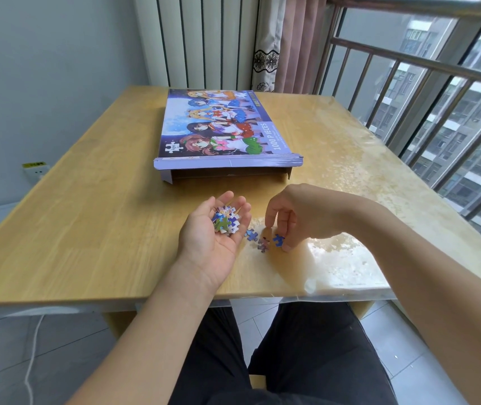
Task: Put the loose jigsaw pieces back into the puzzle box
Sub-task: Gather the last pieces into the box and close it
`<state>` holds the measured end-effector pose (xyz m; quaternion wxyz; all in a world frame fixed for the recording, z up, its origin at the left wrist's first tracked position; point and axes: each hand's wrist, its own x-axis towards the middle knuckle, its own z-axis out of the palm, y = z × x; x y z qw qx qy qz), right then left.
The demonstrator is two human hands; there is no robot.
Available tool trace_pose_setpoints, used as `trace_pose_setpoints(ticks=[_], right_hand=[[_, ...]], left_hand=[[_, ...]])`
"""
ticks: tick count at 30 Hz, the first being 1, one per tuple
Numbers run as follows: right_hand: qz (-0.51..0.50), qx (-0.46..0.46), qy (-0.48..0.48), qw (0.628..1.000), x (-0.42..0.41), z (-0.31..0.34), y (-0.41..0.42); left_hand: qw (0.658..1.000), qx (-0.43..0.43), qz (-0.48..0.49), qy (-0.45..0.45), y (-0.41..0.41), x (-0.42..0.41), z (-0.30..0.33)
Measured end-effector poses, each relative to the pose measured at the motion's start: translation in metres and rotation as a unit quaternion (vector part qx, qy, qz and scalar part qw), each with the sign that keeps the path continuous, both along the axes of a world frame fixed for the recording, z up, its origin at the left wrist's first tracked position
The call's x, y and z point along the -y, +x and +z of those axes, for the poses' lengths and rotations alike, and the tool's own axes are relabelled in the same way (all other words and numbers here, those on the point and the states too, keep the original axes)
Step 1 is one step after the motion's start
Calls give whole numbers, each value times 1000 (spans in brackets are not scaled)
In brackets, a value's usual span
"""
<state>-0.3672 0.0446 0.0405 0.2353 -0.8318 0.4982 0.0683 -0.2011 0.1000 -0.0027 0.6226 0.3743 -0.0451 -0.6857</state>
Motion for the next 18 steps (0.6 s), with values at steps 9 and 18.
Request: trace_pose_setpoints(ticks=[9,18], right_hand=[[6,-34,-2,999,4,-1,4],[17,-13,-17,1000,-1,2,0]], left_hand=[[1000,3,-3,-3,0,0,-2],[1000,3,-3,-1,-1,2,-3]])
